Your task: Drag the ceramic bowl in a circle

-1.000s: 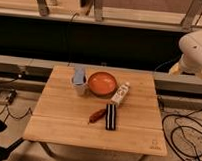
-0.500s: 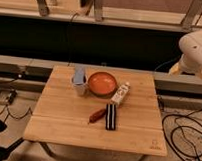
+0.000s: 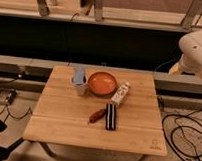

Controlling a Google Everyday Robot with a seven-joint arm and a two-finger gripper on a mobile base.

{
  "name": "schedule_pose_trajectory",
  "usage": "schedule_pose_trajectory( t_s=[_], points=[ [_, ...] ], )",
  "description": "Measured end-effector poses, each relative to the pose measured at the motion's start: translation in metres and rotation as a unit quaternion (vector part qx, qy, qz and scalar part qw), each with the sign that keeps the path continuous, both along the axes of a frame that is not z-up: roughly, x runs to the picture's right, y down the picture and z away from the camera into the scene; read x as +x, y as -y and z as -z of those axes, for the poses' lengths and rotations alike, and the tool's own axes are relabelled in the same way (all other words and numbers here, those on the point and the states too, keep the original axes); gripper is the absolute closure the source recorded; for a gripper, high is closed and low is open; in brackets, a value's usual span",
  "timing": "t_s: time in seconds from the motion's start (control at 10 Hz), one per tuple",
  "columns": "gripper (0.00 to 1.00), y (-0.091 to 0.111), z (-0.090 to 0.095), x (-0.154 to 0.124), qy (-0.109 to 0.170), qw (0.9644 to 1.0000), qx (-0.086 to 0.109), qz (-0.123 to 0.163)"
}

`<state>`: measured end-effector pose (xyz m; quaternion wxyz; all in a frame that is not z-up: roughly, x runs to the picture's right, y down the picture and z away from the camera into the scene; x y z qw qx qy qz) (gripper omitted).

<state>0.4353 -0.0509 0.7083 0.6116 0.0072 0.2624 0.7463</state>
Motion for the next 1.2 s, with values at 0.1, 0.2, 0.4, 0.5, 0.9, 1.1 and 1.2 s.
schedule_pose_trajectory(
  t_s=[0.1,0.2,0.4,0.5,0.9,1.1,1.2],
  points=[
    [0.20,0.000,0.000,0.000,0.000,1.0000,0.000,0.000],
    [0.20,0.000,0.000,0.000,0.000,1.0000,0.000,0.000],
    [0.20,0.000,0.000,0.000,0.000,1.0000,0.000,0.000],
    [0.20,0.000,0.000,0.000,0.000,1.0000,0.000,0.000],
    [0.20,0.001,0.001,-0.001,0.003,1.0000,0.002,0.001],
    [0.20,0.010,0.000,-0.017,0.028,0.9991,0.007,0.030],
    [0.20,0.022,-0.006,-0.041,0.055,0.9966,0.009,0.060]
  ],
)
